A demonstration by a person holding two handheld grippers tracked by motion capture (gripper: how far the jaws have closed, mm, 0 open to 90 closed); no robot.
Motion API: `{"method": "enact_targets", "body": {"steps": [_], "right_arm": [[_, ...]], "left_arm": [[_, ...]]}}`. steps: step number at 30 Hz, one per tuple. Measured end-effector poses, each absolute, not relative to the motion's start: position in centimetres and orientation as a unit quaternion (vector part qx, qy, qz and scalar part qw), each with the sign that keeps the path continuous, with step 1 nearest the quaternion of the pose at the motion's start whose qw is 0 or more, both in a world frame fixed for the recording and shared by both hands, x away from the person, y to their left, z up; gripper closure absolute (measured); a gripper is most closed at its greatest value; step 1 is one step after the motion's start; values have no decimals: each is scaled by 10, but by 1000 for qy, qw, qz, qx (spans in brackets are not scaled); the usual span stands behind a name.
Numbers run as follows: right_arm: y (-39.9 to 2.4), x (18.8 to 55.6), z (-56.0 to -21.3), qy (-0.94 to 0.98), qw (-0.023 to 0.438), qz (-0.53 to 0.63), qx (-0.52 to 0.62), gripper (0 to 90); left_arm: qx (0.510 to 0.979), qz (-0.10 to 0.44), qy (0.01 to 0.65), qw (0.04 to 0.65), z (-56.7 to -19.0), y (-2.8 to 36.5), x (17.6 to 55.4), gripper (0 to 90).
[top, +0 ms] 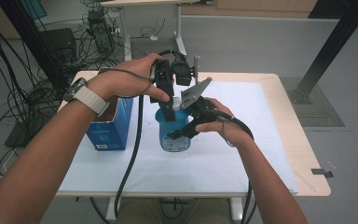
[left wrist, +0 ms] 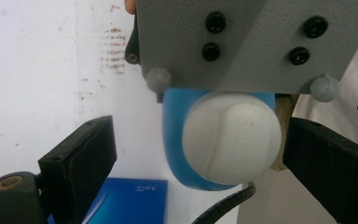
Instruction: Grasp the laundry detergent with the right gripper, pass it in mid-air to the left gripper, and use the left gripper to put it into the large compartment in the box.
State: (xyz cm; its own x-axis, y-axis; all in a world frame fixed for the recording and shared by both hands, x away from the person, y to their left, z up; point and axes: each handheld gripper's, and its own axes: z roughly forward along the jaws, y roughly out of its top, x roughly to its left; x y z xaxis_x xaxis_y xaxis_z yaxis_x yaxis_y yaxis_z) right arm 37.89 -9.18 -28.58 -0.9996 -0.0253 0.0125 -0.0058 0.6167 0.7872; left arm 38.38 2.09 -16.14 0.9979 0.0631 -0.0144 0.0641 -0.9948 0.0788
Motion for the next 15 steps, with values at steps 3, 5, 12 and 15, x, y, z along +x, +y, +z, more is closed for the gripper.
{"method": "enact_targets", "body": {"steps": [3,5,12,15], "right_arm": [[-92,379,-286,-899,9,-437,10,440],[-92,378,-286,-900,13,-436,7,440],[-92,379,-286,-899,11,-437,9,440],[-92,379,-285,-899,12,-438,9,440]], "left_arm": [[999,-6,32,39,-161,21,384,100],[999,-5,32,40,-161,21,384,101],[999,-7,31,40,-161,21,383,101],[999,-6,31,40,-161,21,384,101]]}}
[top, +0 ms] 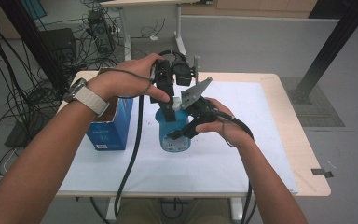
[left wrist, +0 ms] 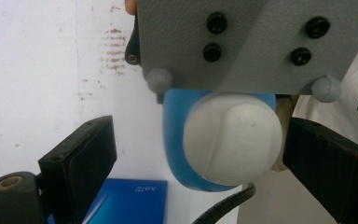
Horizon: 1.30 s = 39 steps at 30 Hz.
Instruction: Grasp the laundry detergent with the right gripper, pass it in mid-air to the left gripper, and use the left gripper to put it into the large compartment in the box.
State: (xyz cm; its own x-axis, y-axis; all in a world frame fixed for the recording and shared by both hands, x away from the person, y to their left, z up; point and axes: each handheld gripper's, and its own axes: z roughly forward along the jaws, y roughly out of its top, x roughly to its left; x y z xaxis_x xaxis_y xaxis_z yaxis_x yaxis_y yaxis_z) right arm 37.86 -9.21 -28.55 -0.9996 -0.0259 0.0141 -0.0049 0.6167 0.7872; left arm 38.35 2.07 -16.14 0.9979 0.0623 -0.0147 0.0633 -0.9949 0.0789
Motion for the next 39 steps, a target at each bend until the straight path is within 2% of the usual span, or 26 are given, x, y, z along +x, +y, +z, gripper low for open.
{"method": "enact_targets", "body": {"steps": [39], "right_arm": [[-92,379,-287,-900,13,-436,9,439]], "left_arm": [[998,-2,36,51,-162,24,384,101]]}}
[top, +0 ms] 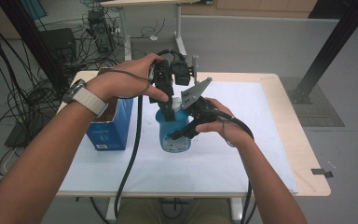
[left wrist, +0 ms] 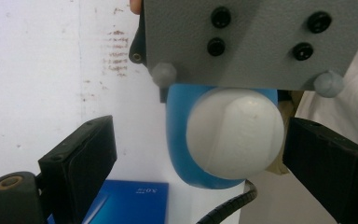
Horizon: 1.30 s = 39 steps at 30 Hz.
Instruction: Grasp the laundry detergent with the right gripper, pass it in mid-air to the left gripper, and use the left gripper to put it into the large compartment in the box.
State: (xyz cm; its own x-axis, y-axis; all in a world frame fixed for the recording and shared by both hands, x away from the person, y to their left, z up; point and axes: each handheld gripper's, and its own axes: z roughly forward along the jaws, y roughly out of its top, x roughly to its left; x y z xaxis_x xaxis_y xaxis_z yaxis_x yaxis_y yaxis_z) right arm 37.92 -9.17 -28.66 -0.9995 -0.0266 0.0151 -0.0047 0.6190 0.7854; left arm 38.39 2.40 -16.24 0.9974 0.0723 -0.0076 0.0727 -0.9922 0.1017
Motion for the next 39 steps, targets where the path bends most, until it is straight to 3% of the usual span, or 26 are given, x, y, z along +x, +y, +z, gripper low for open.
{"method": "enact_targets", "body": {"steps": [39], "right_arm": [[-92,379,-286,-898,17,-439,9,438]], "left_arm": [[998,1,36,56,-163,24,384,101]]}}
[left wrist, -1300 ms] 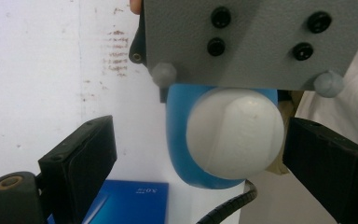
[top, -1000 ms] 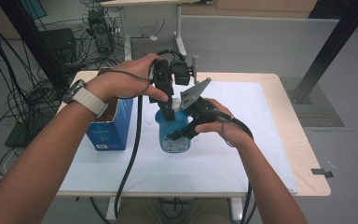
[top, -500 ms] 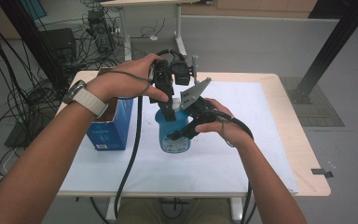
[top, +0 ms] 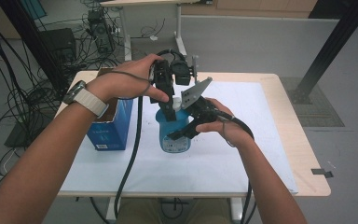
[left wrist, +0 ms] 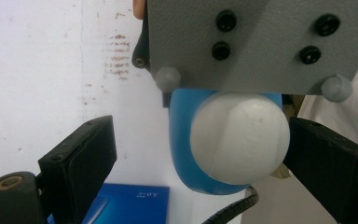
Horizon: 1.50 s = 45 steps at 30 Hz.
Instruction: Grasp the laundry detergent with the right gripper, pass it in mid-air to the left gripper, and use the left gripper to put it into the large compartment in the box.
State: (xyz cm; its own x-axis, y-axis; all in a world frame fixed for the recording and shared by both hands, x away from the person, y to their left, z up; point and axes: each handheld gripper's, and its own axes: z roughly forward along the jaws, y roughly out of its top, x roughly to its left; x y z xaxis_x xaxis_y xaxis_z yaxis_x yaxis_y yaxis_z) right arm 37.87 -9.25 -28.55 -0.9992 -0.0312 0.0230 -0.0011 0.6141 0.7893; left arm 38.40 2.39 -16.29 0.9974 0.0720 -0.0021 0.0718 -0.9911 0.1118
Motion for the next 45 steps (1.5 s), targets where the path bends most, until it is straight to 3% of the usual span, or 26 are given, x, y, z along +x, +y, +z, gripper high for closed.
{"method": "enact_targets", "body": {"steps": [45], "right_arm": [[-92,376,-279,-889,28,-458,8,438]], "left_arm": [[997,-25,25,73,-181,24,387,99]]}}
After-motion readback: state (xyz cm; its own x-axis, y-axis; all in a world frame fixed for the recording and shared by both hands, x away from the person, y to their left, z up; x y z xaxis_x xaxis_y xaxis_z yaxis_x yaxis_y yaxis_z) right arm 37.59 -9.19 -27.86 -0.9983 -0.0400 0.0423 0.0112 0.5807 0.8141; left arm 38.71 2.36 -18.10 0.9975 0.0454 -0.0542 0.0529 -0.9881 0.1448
